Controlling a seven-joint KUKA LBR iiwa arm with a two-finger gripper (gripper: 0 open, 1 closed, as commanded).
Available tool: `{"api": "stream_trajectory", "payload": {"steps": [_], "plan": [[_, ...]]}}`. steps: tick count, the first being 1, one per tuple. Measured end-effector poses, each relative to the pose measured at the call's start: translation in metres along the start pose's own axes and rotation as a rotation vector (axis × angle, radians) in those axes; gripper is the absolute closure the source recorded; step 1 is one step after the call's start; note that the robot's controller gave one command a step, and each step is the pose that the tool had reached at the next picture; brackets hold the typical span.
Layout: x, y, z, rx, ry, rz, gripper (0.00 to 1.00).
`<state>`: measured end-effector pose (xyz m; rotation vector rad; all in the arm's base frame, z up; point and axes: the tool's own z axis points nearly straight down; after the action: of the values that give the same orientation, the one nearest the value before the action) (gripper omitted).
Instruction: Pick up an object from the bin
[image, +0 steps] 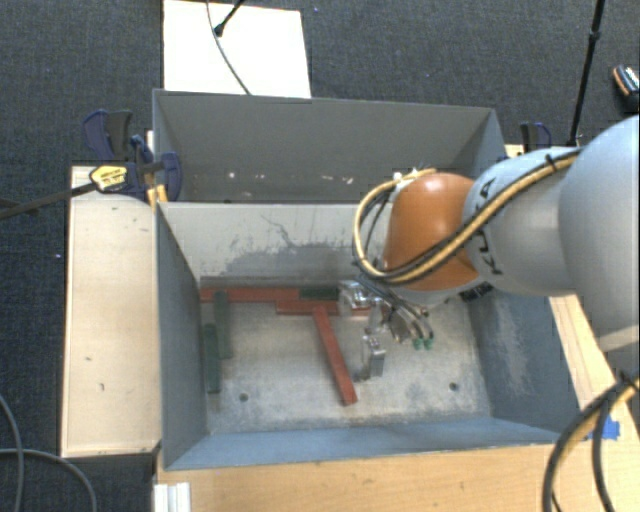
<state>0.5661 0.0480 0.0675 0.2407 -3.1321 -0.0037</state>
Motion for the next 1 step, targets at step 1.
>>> {"api": "stream_trajectory", "payload": {"steps": [1], "plan": [[0.0352,0.0629,-0.0332,0.0,0.001,-0.626,0.0]]}}
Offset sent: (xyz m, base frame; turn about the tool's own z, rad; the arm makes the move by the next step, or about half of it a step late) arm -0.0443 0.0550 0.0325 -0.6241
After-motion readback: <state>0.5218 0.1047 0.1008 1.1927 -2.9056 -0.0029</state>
